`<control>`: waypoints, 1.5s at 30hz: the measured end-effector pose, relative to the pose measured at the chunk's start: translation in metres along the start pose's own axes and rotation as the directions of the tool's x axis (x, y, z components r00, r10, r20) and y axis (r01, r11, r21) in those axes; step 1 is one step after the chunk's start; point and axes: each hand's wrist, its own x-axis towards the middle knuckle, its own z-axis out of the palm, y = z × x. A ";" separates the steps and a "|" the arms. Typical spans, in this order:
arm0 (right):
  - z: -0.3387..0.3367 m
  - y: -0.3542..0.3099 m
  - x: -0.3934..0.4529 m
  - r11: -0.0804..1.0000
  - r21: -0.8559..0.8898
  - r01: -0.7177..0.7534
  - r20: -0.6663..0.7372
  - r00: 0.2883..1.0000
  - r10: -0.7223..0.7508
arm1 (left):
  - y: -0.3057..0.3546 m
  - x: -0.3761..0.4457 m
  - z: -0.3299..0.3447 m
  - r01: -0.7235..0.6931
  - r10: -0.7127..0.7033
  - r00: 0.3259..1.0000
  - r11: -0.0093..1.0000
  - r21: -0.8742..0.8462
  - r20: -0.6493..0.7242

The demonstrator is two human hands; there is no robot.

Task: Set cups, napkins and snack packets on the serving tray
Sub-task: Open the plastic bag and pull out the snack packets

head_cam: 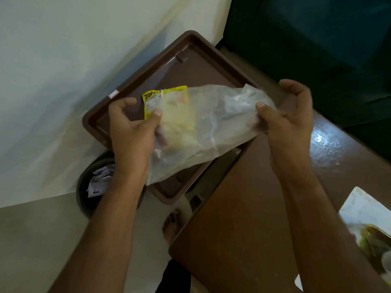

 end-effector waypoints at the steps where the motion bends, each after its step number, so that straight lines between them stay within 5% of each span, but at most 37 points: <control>1: -0.004 -0.002 0.000 0.999 0.020 0.029 0.054 0.998 -0.030 | 0.000 0.000 -0.001 -0.036 0.036 0.999 0.999 0.000 -0.018; 4: -0.014 -0.009 0.000 0.994 -0.019 0.107 0.278 0.956 -0.097 | 0.004 0.007 -0.004 -0.091 0.091 0.996 0.996 0.003 -0.024; 6: -0.017 -0.011 -0.001 0.913 -0.324 0.249 0.429 0.898 -0.093 | 0.006 0.011 -0.005 -0.138 0.138 0.990 0.990 0.009 0.033; 7: -0.017 -0.011 -0.001 0.777 -0.516 0.360 0.485 0.871 -0.081 | 0.008 0.011 -0.004 -0.161 0.160 0.985 0.987 0.001 0.065; 10: -0.003 -0.011 -0.008 0.345 -0.827 0.444 0.411 0.896 -0.168 | 0.017 0.006 0.000 -0.167 0.171 0.968 0.985 -0.036 0.183; 15: 0.021 -0.009 -0.018 0.190 -0.893 0.407 0.348 0.894 -0.282 | 0.017 -0.010 0.005 -0.113 0.152 0.910 0.986 -0.123 0.385; 19: 0.026 0.007 -0.022 0.316 -0.813 0.489 0.377 0.856 -0.354 | 0.011 -0.018 0.008 -0.270 0.223 0.895 0.960 0.071 0.387; 22: 0.022 0.006 -0.027 0.471 -0.776 0.419 0.255 0.892 -0.372 | 0.000 -0.018 0.006 -0.519 0.391 0.850 0.733 0.439 0.353; 24: 0.020 0.001 -0.028 0.584 -0.734 0.346 0.172 0.927 -0.333 | -0.007 -0.024 0.009 -0.568 0.449 0.823 0.621 0.540 0.349; 27: 0.026 -0.007 -0.029 0.850 -0.496 0.174 0.060 0.984 -0.166 | -0.019 -0.038 0.021 -0.643 0.497 0.763 0.525 0.558 0.413; 29: 0.033 -0.009 -0.027 0.979 -0.197 0.045 -0.009 0.999 -0.048 | -0.027 -0.048 0.030 -0.639 0.431 0.767 0.569 0.517 0.474; 32: 0.042 -0.012 -0.031 0.947 0.295 -0.126 -0.027 0.990 0.140 | -0.033 -0.062 0.041 -0.516 0.260 0.803 0.753 0.407 0.537; 35: 0.043 -0.008 -0.040 0.793 0.555 -0.252 0.038 0.960 0.279 | -0.025 -0.069 0.047 -0.300 0.066 0.814 0.899 0.320 0.577; 37: 0.045 -0.002 -0.046 0.698 0.633 -0.336 0.092 0.927 0.363 | -0.017 -0.067 0.048 0.069 -0.109 0.804 0.994 0.090 0.585; 39: 0.048 0.001 -0.052 0.572 0.701 -0.427 0.179 0.881 0.439 | -0.010 -0.062 0.045 0.362 -0.224 0.765 0.925 -0.116 0.603; 42: 0.054 0.002 -0.065 0.478 0.718 -0.506 0.273 0.837 0.475 | -0.006 -0.060 0.045 0.420 -0.288 0.805 0.894 -0.155 0.519; 45: 0.055 0.003 -0.072 0.715 0.495 -0.494 0.286 0.870 0.403 | -0.014 -0.053 0.041 0.418 -0.309 0.875 0.871 -0.258 0.373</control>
